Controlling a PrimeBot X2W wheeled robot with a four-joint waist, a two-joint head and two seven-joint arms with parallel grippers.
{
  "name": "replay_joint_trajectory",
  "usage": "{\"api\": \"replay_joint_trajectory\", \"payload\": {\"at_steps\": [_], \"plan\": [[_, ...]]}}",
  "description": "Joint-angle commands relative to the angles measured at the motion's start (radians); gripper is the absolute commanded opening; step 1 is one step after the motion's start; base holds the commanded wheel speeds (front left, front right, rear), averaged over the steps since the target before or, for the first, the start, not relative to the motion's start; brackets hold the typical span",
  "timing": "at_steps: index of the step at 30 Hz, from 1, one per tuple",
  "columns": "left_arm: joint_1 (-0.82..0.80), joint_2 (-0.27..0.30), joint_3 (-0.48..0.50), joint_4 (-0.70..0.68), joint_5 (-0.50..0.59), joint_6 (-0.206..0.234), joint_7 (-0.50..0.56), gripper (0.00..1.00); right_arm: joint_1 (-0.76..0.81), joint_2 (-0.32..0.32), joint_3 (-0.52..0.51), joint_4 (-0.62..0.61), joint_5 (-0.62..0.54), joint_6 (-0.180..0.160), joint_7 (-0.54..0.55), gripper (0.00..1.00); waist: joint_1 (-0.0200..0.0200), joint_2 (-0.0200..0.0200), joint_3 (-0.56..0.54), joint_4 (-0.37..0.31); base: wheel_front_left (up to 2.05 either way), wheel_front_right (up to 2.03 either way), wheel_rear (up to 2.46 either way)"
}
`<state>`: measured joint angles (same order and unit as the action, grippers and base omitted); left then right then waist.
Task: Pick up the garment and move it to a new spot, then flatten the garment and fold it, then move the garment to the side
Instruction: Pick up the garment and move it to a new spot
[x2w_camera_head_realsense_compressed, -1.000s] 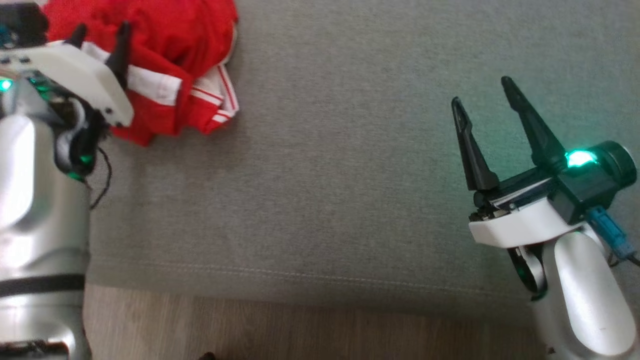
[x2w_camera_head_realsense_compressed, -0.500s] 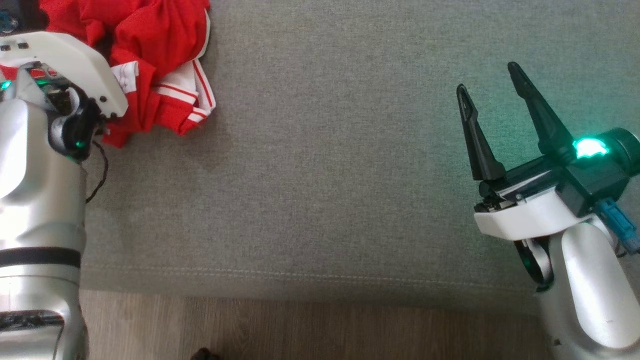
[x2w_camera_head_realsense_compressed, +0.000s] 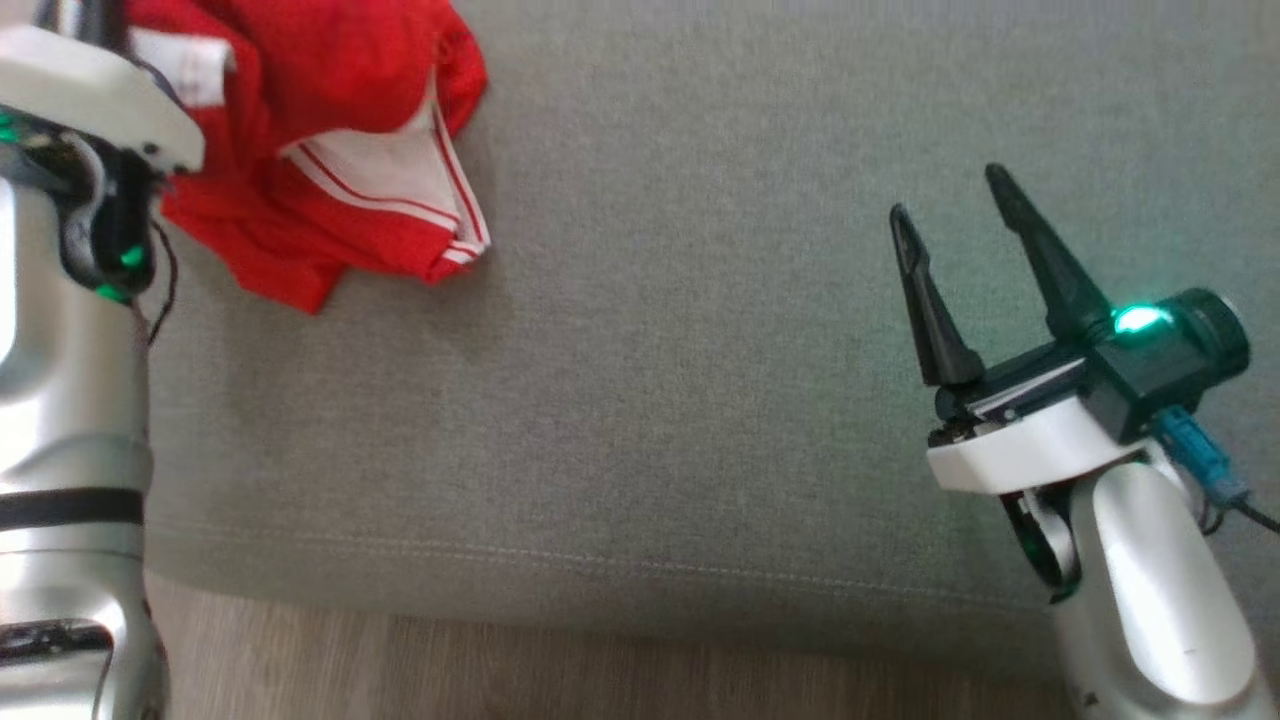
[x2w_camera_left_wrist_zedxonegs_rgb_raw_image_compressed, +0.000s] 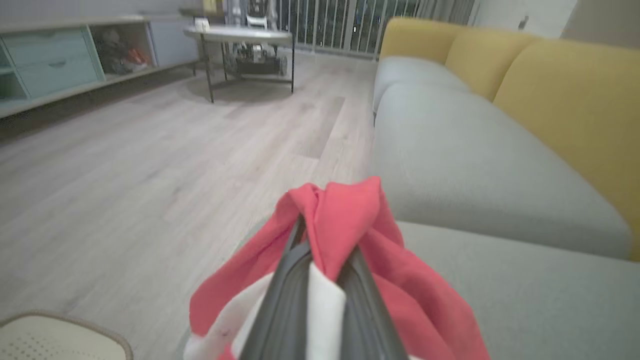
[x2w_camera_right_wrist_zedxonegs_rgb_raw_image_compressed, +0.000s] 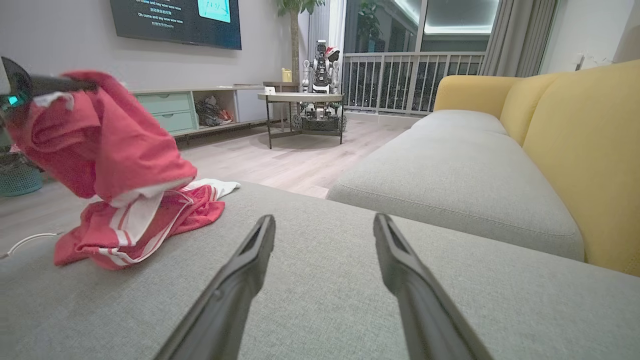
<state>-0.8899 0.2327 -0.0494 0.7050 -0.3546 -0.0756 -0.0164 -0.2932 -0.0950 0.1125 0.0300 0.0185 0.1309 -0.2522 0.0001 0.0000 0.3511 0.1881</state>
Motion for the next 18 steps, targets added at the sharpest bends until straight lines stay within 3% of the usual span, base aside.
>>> {"api": "replay_joint_trajectory", "payload": {"at_steps": [1, 9, 18], "plan": [[-0.032, 0.057, 0.036, -0.076, -0.006, 0.013, -0.044, 0.0, 0.011, 0.018, 0.027, -0.019, -0.002, 0.0, -0.007, 1.0, -0.0001, 0.0, -0.05, 0.016, 0.0, 0.0, 0.0], [0.036, 0.023, 0.061, -0.282, -0.027, 0.04, -0.156, 0.0, 0.029, 0.04, 0.031, 0.022, 0.01, 0.0, -0.009, 1.0, -0.0001, 0.0, -0.138, 0.013, 0.0, 0.0, 0.0], [0.114, -0.043, 0.007, -0.496, -0.039, 0.055, -0.11, 0.0, 0.026, 0.044, 0.029, 0.013, 0.049, 0.0, -0.009, 1.0, -0.0001, 0.0, -0.185, -0.045, 0.0, 0.0, 0.0]]}}
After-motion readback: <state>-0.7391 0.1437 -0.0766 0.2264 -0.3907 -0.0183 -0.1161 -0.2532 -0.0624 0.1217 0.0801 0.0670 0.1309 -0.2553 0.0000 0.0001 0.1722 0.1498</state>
